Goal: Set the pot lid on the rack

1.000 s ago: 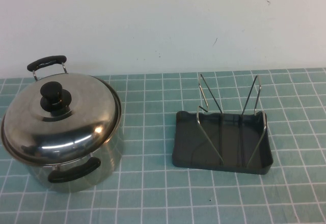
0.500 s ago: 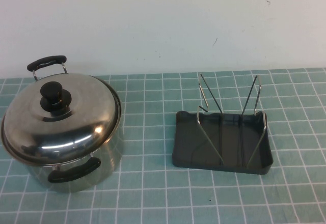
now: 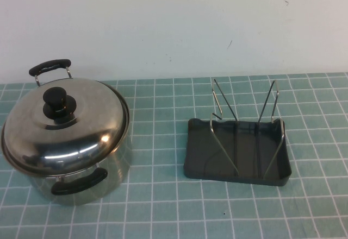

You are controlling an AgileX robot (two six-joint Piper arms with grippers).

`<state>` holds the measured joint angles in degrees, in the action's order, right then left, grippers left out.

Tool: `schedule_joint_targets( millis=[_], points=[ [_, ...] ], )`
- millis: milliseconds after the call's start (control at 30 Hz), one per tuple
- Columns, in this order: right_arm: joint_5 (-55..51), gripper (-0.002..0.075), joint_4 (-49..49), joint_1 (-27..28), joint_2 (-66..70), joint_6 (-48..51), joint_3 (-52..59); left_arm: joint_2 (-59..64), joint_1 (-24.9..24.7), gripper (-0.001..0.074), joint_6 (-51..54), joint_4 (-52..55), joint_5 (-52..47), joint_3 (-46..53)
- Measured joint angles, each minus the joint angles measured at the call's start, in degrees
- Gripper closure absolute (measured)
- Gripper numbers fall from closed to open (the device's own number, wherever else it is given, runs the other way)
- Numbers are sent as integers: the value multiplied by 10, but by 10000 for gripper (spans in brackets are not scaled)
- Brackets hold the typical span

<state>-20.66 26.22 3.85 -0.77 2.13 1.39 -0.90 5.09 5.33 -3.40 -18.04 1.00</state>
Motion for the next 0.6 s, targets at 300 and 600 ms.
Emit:
schedule_joint_targets(
  millis=[300,600],
  points=[
    [131,727,-38,0,0,-94,2,0,0,738,0,-18,0,0],
    [297,727,-42,0,0,-119,2,0,0,738,0,-49,40,2]
  ],
)
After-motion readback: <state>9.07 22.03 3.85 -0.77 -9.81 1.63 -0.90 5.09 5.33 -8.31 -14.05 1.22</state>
